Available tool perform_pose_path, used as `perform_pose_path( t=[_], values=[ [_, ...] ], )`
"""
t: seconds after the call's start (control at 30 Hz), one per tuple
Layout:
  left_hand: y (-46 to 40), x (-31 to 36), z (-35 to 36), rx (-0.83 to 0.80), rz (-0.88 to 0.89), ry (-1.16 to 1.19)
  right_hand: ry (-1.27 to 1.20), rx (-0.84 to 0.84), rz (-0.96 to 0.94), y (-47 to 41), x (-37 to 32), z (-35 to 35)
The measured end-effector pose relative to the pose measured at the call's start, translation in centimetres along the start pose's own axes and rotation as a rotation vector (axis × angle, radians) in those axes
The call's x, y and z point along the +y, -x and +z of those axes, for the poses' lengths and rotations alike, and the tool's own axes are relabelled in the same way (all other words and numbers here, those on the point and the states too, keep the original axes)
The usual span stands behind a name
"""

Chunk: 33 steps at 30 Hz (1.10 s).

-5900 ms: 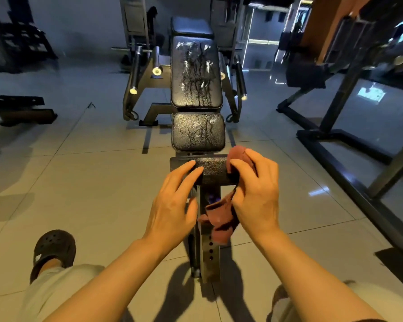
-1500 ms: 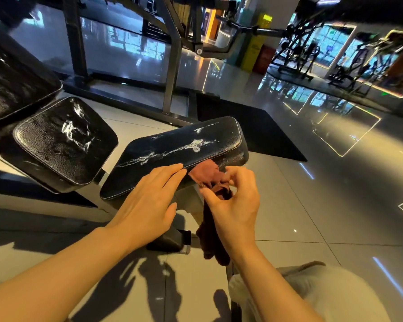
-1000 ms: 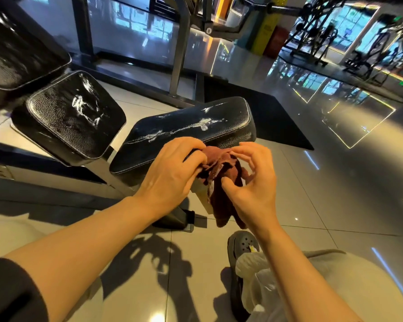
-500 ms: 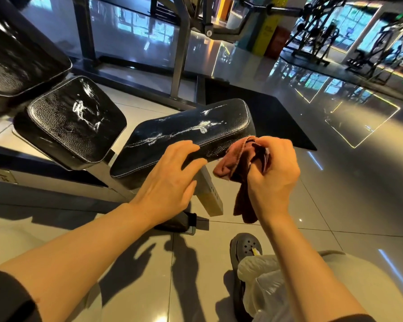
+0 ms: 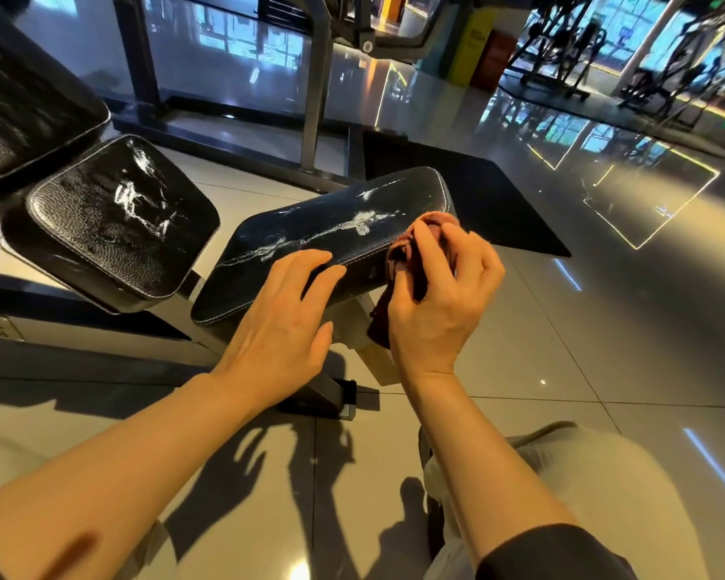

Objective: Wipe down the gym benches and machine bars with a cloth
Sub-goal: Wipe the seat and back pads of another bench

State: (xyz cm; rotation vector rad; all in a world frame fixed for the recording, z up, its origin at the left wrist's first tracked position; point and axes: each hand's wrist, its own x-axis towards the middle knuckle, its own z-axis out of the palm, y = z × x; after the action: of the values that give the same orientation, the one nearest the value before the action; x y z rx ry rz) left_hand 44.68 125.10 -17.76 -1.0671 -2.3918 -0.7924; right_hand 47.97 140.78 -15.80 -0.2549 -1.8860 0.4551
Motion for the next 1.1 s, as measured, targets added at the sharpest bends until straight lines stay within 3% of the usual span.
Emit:
perform_pose_path(
  t=[0.3, 0.47, 0.53, 0.63, 0.8, 0.87, 1.0, 1.1],
  values=[
    [-0.1, 0.1, 0.5, -0.028, 0.009, -0.015, -0.055, -0.195, -0.058, 2.8, 0.2, 0.1],
    [-0.3, 0.1, 0.5, -0.025, 0.007, -0.008, -0.090, 0.059, 0.101, -1.3, 0.6, -1.2],
    [-0.3, 0.0, 0.6, -0.034, 0.006, -0.007, -0.079, 0.073, 0.180, -2.3, 1.2, -1.2],
    [-0.2, -0.1, 0.8, -0.044, -0.004, 0.001, -0.088, -0.037, 0.203, -1.5, 1.5, -0.5],
    [-0.2, 0.1, 0.9, -0.039, 0.009, 0.005, -0.050, -0.319, -0.007, 1.9, 0.7, -0.2],
    [-0.2, 0.2, 0.8, -0.039, 0.004, 0.009, -0.066, -0.273, -0.046, 1.7, 0.4, -0.6],
    [0.1, 0.0, 0.8, -0.049, 0.018, -0.025, -0.066, 0.043, 0.063, -1.5, 1.0, -1.2],
    [0.3, -0.2, 0.8, -0.058, 0.018, -0.023, -0.068, 0.045, 0.097, -2.0, 1.4, -0.7]
  ],
)
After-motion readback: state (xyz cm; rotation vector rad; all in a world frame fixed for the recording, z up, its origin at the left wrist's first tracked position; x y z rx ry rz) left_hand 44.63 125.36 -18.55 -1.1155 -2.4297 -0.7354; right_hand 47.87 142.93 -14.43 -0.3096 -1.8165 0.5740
